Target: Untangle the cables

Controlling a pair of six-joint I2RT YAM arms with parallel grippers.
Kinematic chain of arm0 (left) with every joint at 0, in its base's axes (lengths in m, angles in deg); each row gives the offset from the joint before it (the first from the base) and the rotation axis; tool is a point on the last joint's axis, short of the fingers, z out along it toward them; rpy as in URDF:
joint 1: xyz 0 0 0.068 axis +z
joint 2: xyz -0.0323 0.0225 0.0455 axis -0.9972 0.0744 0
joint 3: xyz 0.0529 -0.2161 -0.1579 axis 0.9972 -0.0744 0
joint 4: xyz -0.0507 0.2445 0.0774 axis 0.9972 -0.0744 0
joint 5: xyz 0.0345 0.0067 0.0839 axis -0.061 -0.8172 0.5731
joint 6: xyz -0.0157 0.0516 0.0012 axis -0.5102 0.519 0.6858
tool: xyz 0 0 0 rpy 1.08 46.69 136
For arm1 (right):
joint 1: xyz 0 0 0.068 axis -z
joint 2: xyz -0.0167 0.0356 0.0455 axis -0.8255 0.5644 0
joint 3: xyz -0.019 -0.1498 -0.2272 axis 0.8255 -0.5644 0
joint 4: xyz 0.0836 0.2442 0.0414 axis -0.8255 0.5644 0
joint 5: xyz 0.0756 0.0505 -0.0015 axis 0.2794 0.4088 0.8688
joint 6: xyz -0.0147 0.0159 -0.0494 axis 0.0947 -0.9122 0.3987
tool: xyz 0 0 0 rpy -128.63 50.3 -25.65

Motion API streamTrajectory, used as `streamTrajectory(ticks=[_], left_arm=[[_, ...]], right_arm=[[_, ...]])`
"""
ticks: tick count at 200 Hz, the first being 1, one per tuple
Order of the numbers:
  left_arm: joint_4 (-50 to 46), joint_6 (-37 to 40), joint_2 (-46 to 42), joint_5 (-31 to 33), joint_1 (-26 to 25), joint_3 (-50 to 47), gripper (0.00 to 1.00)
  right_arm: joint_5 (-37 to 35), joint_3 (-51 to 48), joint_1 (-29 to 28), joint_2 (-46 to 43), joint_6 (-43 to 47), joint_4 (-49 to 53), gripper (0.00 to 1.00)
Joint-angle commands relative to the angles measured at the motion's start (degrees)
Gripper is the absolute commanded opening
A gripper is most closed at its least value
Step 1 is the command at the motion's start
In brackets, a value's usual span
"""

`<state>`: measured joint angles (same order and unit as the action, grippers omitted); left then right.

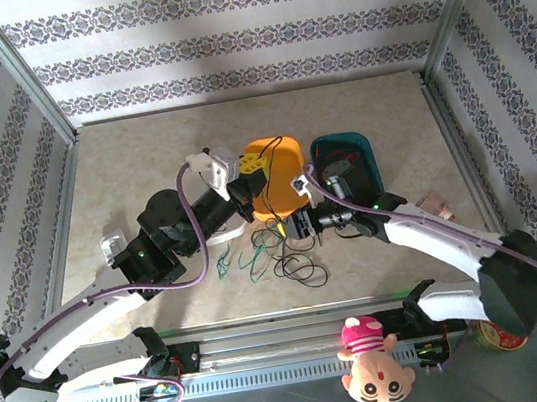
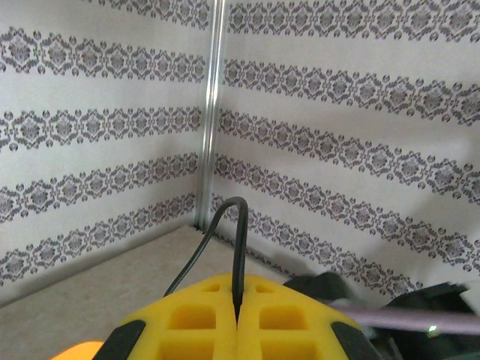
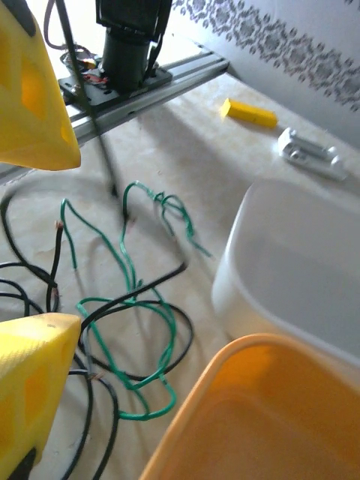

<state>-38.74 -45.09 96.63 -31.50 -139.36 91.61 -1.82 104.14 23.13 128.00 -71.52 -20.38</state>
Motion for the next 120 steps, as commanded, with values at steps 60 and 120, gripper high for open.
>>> streamTrajectory(ticks=[60, 120], left_arm=[[0.7, -1.2, -0.9, 0.6, -0.6, -1.1, 0.00], [-0.1, 0.2, -2.3, 2.7, -0.9, -1.1, 0.00]], right_arm=[[-1.3, -1.4, -2.3, -1.4, 3.6, 4.0, 0.52], [-13.0, 1.7, -1.3, 8.5, 0.6, 9.9, 0.05]])
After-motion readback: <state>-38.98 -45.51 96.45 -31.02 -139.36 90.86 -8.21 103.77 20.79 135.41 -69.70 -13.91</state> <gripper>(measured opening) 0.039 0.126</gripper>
